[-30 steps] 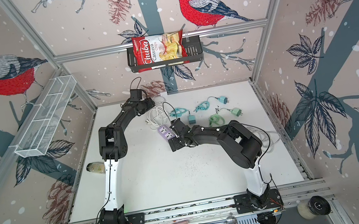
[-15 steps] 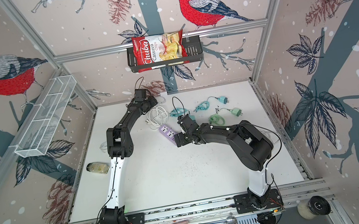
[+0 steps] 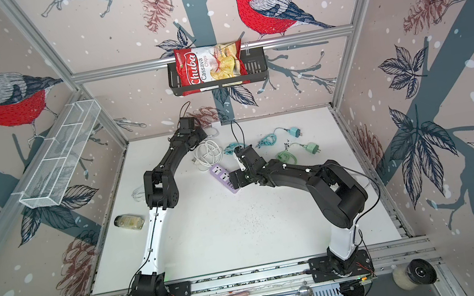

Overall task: Insert plugs into power strip
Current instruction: Pick up the power cord from the top-center of the table.

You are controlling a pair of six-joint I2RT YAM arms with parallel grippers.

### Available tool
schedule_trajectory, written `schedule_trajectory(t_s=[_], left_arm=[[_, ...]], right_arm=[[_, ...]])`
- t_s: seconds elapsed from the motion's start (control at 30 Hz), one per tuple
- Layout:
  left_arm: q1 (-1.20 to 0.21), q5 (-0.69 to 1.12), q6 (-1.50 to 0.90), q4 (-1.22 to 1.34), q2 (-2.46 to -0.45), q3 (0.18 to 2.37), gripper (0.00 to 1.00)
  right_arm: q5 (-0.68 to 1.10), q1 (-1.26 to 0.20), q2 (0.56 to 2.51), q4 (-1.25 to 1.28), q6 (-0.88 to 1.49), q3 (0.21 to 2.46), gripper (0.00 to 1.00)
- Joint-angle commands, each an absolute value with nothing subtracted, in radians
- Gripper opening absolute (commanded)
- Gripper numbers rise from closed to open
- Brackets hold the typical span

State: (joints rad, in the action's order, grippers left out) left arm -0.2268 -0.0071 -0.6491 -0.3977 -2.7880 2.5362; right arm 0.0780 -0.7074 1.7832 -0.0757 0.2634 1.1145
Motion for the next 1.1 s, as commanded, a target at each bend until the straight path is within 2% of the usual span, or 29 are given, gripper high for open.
schedule_trajectory(t_s=[0.0, 0.27, 0.37, 0.6, 0.93, 1.07], left_arm=[[-0.227, -0.044, -0.634, -0.563, -2.805, 2.536, 0.22], [-0.228, -0.031, -0.617, -0.6, -2.811, 2.535, 0.0], [-0.228, -0.042, -0.61, -0.608, -2.795, 2.515, 0.0], [-0.227, -0.064, -0.59, -0.526, -2.653, 2.313, 0.0], [-0.215, -0.08, -0.566, -0.585, -2.57, 2.241, 0.0], [-0.213, -0.056, -0.565, -0.491, -2.514, 2.165, 0.0]], right_arm=[[0.085, -0.709, 1.786, -0.065, 0.238, 1.127, 0.92], [0.057, -0.719, 1.808, -0.095, 0.185, 1.126, 0.92], [0.052, -0.721, 1.822, -0.102, 0.172, 1.139, 0.93], [0.031, -0.719, 1.845, -0.104, 0.163, 1.19, 0.93], [-0.009, -0.713, 1.879, -0.109, 0.149, 1.252, 0.94], [-0.004, -0.688, 1.907, -0.083, 0.156, 1.297, 0.94]])
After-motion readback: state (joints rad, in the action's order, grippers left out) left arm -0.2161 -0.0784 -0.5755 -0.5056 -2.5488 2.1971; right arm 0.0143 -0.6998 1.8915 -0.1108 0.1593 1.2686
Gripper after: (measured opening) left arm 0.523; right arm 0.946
